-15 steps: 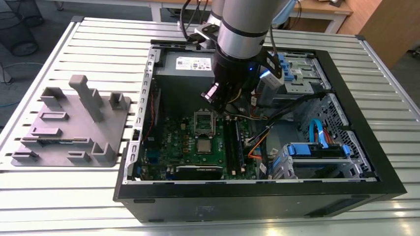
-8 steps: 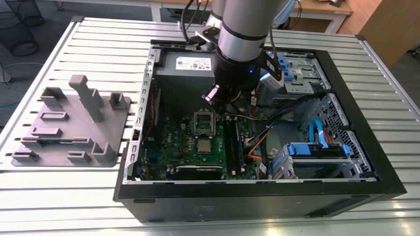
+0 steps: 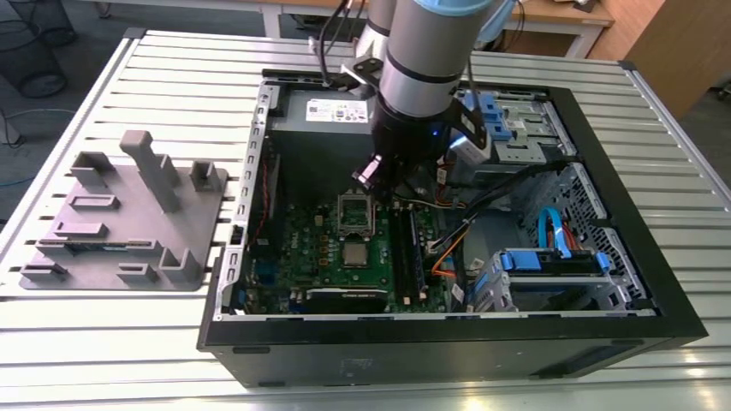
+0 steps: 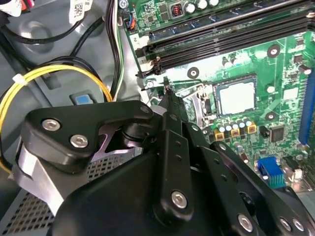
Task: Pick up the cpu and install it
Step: 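Close the cpu cover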
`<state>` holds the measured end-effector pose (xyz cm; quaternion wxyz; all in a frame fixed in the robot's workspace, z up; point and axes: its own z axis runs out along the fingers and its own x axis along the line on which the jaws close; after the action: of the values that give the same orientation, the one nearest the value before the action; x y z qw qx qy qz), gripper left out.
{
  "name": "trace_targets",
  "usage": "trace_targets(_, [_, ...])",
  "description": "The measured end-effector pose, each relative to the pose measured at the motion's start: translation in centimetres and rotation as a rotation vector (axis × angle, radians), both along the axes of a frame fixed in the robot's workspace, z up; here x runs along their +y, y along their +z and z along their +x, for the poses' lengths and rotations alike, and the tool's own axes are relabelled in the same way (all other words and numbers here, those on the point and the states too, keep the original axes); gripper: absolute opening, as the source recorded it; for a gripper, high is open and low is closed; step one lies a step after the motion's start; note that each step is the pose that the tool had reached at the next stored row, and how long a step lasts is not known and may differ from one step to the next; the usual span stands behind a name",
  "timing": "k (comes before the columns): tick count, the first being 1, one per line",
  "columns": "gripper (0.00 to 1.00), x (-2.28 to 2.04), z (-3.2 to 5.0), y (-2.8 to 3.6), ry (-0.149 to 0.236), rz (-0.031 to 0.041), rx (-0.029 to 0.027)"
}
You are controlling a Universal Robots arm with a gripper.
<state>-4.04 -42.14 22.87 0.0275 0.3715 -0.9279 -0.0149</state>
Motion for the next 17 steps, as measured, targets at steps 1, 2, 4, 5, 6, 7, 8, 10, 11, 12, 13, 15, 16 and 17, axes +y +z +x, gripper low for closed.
trace_targets(1, [0.11, 0.02, 0.02, -0.18, -0.002, 0.0002, -0.0001])
trace_targets(2, [0.11, 0.04, 0.05, -0.33, -0.004, 0.0002, -0.0001])
trace_targets(4, [0.11, 0.12, 0.12, -0.51, -0.007, 0.0001, 0.0])
trace_targets(5, [0.11, 0.17, 0.16, -0.56, -0.008, 0.0002, 0.0])
trace_targets(6, [0.11, 0.21, 0.22, -0.59, -0.009, 0.0002, 0.0])
trace_targets(7, [0.11, 0.25, 0.27, -0.63, -0.011, 0.0001, 0.0])
trace_targets(8, [0.11, 0.31, 0.33, -0.66, -0.012, -0.0001, 0.0001])
trace_targets(10, [0.11, 0.51, 0.36, -0.78, -0.015, 0.0001, 0.0])
trace_targets(11, [0.11, 0.65, 0.37, -0.86, -0.016, 0.0, 0.0])
trace_targets(12, [0.11, 0.75, 0.37, -0.95, -0.018, 0.0001, 0.0])
trace_targets(13, [0.11, 0.81, 0.38, -1.04, -0.021, 0.0004, -0.0001])
trace_targets(15, [0.11, 0.85, 0.39, -1.18, -0.032, 0.0009, 0.0])
trace_targets(16, [0.11, 0.85, 0.4, -1.25, -0.04, 0.0013, 0.0])
trace_targets(17, [0.11, 0.87, 0.4, -1.31, -0.048, 0.0015, -0.0001])
